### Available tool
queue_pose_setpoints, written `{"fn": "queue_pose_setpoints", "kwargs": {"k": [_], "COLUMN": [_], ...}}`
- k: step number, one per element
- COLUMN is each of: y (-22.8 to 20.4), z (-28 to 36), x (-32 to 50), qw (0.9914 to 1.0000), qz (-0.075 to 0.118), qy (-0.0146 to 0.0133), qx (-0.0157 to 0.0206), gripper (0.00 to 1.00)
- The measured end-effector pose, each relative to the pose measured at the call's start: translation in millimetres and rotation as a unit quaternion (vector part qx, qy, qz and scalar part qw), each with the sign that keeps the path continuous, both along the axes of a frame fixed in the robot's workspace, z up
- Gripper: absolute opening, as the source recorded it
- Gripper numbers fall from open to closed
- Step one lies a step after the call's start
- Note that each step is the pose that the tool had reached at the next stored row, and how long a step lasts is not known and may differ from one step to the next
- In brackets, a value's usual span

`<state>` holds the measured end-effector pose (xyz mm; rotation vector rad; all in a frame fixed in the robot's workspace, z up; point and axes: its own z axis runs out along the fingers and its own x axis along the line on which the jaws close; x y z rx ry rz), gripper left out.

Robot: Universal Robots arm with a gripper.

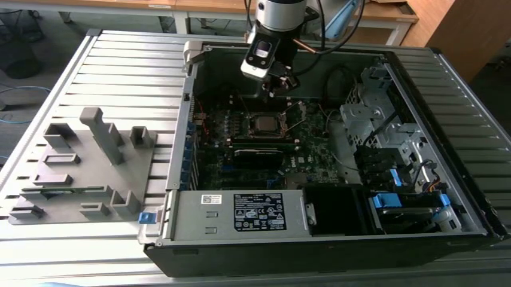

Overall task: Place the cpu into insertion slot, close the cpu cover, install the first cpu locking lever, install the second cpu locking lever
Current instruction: 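Close the cpu cover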

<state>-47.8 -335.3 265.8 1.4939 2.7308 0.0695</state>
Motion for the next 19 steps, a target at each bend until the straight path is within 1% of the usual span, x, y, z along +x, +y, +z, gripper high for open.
{"fn": "queue_pose_setpoints", "kwargs": {"k": [3, 9, 11, 15, 19], "y": [0.0, 0.0, 0.0, 0.0, 0.0], "z": [0.0, 0.0, 0.0, 0.0, 0.0], "x": [0.0, 0.0, 0.0, 0.0, 0.0], "qw": [0.99998, 0.99997, 0.99994, 0.9996, 0.99876], "qz": [0.006, 0.008, 0.011, 0.028, 0.05], "qy": [0.0, 0.0, 0.0, 0.0, 0.0], "qx": [0.0, 0.0, 0.0, 0.0, 0.0], "gripper": [0.11, 0.11, 0.11, 0.11, 0.11]}}
